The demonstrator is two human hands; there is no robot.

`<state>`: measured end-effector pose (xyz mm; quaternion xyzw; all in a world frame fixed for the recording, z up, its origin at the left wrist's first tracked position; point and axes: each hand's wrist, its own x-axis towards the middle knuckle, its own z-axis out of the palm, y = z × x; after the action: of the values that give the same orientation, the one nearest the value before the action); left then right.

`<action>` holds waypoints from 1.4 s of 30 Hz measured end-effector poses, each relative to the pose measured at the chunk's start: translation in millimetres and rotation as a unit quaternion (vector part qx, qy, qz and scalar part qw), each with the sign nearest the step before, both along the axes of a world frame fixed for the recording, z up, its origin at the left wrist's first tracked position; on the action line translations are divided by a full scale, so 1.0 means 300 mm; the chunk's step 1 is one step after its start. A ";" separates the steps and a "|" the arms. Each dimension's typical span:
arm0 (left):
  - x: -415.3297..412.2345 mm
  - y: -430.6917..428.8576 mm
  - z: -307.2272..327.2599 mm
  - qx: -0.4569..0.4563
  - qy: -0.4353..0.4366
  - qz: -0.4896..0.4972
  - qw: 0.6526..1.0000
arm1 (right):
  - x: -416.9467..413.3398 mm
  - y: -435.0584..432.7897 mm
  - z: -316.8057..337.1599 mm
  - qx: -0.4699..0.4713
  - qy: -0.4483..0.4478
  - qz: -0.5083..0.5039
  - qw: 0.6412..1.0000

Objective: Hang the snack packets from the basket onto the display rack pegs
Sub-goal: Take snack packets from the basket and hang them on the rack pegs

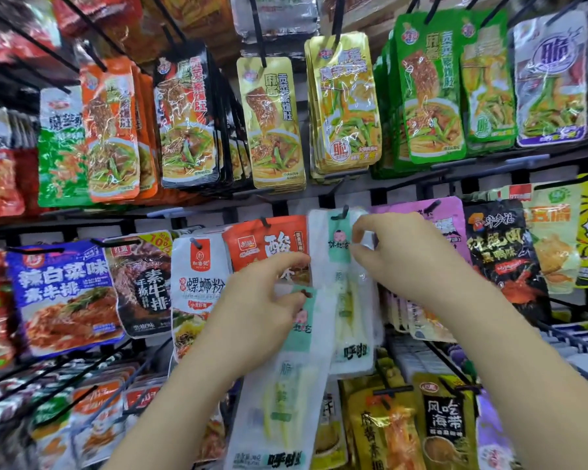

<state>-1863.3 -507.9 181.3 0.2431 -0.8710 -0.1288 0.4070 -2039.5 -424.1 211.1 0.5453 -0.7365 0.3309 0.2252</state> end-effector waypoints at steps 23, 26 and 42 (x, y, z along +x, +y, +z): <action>-0.155 0.105 0.109 0.258 0.312 -0.231 0.885 | 0.054 0.056 -0.057 -0.258 -0.474 0.361 0.761; -0.160 0.102 0.112 0.176 0.312 -0.208 0.910 | 0.046 0.022 -0.027 -0.286 -0.456 0.332 0.775; -0.095 0.016 0.030 0.103 0.150 -0.160 0.970 | 0.000 -0.086 -0.020 -0.272 -0.354 0.249 0.860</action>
<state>-1891.7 -503.0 190.4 0.1194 -0.8095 -0.3161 0.4801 -2039.5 -449.9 205.2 0.4737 -0.4871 0.7337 -0.0011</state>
